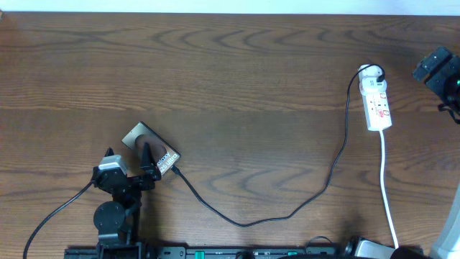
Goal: Plug charger to phone and switch on socket
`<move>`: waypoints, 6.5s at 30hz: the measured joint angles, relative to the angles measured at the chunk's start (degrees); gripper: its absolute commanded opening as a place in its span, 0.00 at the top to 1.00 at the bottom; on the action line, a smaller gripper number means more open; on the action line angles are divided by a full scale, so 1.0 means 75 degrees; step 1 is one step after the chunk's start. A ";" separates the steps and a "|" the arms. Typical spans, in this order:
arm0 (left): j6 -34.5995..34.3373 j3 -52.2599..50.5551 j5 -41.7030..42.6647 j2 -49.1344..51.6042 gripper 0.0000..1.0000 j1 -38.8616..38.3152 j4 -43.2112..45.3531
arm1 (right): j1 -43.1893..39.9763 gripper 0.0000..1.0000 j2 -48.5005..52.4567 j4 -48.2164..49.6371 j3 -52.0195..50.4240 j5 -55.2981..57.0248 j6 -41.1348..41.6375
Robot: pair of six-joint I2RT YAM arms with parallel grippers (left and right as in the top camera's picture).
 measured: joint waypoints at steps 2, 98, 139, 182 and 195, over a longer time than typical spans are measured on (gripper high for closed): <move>0.0294 0.0003 0.0067 0.0000 0.13 0.0000 -0.0003 | 0.0000 0.01 0.0000 0.0000 0.0000 0.0000 0.0000; 0.0886 0.0029 0.0341 0.0003 0.13 0.0003 -0.0012 | 0.1865 0.01 -0.9349 0.7766 -1.2689 0.1329 -0.0460; 0.0886 0.0029 0.0338 0.0000 0.12 0.0006 -0.0015 | 0.2463 0.01 -1.0815 0.7691 -1.2689 0.1306 -0.2483; 0.0886 0.0029 0.0338 0.0003 0.12 0.0006 -0.0015 | 0.2463 0.01 -1.0815 0.7691 -1.2689 0.1306 -0.2483; 0.0889 0.0029 0.0338 0.0003 0.13 0.0006 -0.0015 | 0.2664 0.01 -1.0815 0.7691 -1.2689 0.1303 -0.2486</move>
